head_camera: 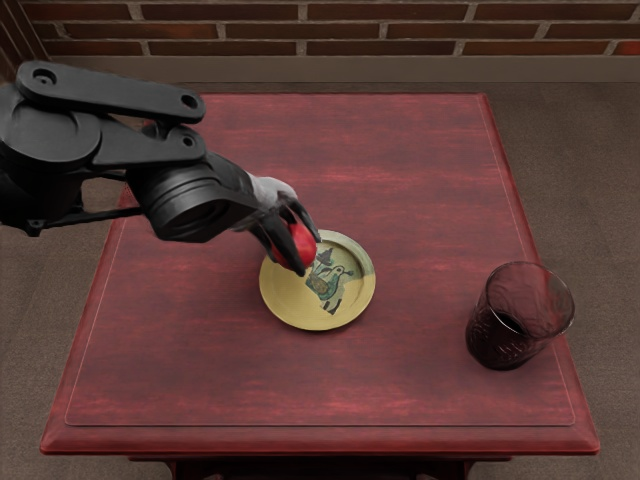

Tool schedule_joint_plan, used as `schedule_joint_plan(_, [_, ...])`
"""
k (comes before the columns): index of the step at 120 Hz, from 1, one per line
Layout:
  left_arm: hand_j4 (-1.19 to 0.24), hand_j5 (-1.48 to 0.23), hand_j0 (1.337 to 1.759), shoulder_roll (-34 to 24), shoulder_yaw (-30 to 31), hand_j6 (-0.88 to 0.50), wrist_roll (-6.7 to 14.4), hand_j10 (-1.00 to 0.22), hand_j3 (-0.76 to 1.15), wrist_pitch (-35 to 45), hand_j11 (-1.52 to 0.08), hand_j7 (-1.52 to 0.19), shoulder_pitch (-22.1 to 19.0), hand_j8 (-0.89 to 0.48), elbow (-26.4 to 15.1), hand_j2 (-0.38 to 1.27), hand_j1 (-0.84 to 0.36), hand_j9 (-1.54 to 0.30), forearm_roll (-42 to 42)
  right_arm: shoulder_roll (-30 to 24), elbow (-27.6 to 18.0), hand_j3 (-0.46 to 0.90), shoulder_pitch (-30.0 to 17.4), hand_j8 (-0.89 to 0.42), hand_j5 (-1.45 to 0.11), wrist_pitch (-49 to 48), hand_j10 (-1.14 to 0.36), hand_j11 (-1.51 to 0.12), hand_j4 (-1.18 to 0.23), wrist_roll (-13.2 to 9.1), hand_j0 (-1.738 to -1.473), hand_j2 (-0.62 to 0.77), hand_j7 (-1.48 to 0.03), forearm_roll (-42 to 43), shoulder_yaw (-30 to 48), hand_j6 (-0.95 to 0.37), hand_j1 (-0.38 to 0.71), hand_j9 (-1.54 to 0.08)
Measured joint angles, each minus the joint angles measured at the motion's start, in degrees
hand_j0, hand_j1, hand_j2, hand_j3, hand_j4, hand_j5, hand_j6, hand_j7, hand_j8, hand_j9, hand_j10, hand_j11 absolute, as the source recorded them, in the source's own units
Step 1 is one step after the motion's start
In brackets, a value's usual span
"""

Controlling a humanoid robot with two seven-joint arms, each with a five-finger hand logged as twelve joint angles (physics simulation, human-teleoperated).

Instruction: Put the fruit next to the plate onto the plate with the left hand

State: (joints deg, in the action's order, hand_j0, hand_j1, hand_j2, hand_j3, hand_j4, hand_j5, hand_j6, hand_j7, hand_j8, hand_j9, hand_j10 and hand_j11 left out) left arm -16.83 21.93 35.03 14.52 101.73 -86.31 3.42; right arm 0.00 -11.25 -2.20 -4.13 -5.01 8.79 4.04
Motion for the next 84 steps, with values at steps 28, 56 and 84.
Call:
schedule_joint_plan(28, [-0.34, -0.52, 1.656, -9.62, -0.56, -0.24, -0.03, -0.37, 0.00, -1.85, -0.51, -0.52, -0.21, -0.26, 0.25, 0.11, -0.07, -0.51, -0.52, 0.00, 0.00, 0.00, 0.00, -0.02, -0.03, 0.00, -0.02, -0.03, -0.02, 0.00, -1.658, 0.00, -0.03, 0.00, 0.00, -0.02, -0.33, -0.03])
schedule_joint_plan(56, [-0.15, -0.22, 1.657, -27.61, -12.94, -0.12, -0.03, -0.16, 0.00, -33.29, -0.22, -0.22, -12.51, -0.13, 3.23, 0.04, 0.16, -0.22, -0.82, 0.00, 0.00, 0.00, 0.00, -0.02, -0.03, 0.00, -0.02, -0.03, -0.02, 0.00, -1.658, 0.00, -0.03, 0.00, 0.00, -0.02, -0.33, -0.03])
schedule_joint_plan(84, [-0.06, -0.08, 1.658, -32.15, -26.28, -0.05, -0.03, -0.06, 0.00, -47.81, -0.08, -0.08, -17.42, -0.05, 9.35, 0.01, 0.28, -0.08, 0.70, 0.00, 0.00, 0.00, 0.00, -0.02, -0.03, 0.00, -0.02, -0.03, -0.02, 0.00, -1.658, 0.00, -0.03, 0.00, 0.00, -0.02, -0.33, -0.03])
